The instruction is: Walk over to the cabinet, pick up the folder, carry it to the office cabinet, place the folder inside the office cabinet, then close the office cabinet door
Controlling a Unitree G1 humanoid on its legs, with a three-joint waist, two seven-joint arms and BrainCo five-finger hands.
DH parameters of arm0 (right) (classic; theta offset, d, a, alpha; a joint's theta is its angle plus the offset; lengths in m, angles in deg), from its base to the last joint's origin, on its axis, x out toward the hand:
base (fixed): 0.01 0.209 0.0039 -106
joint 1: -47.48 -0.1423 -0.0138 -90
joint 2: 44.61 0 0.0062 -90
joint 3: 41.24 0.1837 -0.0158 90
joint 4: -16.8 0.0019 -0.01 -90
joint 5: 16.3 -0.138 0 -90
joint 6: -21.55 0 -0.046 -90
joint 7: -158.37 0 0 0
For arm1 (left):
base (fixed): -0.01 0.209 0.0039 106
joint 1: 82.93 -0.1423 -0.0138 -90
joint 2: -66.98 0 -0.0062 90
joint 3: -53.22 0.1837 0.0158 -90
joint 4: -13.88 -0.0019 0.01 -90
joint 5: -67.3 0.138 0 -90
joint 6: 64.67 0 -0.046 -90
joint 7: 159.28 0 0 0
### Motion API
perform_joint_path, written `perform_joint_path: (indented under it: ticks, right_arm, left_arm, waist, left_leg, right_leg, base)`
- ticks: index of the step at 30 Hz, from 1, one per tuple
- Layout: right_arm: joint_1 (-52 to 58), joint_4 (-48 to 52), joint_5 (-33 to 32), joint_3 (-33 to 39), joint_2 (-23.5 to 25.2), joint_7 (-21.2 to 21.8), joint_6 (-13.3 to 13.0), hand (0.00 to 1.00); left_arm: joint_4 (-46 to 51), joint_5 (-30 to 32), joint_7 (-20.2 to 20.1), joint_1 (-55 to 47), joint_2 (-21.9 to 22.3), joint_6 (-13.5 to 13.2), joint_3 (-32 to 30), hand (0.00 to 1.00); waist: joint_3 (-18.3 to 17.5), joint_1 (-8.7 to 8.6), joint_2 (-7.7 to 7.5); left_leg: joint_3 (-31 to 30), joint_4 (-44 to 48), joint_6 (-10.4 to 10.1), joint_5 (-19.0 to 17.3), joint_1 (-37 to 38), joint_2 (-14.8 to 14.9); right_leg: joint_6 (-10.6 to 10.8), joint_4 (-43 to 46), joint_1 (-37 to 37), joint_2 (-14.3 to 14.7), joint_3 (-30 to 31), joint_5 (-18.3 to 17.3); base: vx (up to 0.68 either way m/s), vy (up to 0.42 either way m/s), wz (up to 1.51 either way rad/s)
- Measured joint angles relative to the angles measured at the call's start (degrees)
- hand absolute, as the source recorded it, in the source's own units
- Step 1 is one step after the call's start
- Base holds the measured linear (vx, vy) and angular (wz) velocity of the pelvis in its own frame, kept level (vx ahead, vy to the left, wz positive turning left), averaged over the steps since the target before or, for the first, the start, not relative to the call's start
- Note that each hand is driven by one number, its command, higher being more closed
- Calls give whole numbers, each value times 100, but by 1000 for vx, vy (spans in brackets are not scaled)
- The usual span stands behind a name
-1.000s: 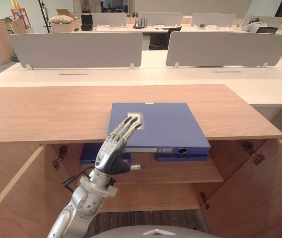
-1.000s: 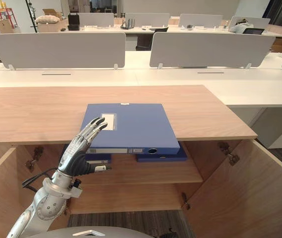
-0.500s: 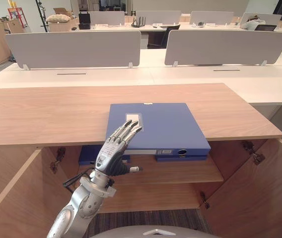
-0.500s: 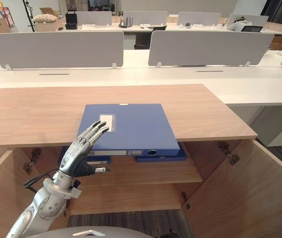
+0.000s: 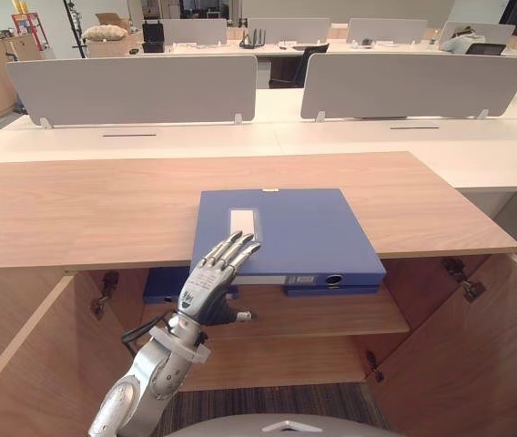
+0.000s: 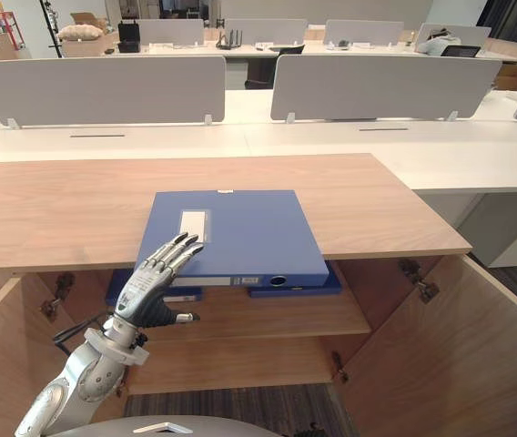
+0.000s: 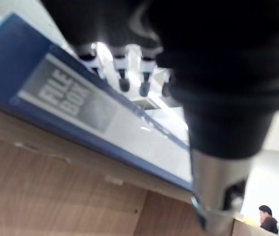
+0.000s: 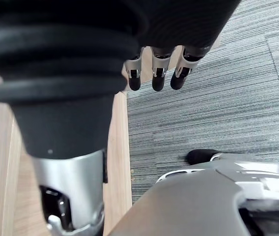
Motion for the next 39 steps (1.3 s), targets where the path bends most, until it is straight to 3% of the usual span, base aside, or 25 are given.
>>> perform_joint_path:
  ticks: [22,39]
  right_arm:
    - [-3,-6,-374,181,12,86,13,0]
    - [-22,-69,-432,265,12,242,39,0]
  left_arm:
    - [-10,350,3,155,-20,110,-8,0]
    - [-296,813,1,855,-410,125,281,0]
  waist:
    - [13,-100,2]
    - [36,-139,-42]
  left_leg:
    - [11,0,-4,-24,1,2]
    - [22,0,-11,-52,5,-7]
  right_leg:
    - [2,-6,-3,1,2,-32]
    - [-2,-71,26,1,1,-32]
  base:
    - [0,0,0]
    - [0,0,0]
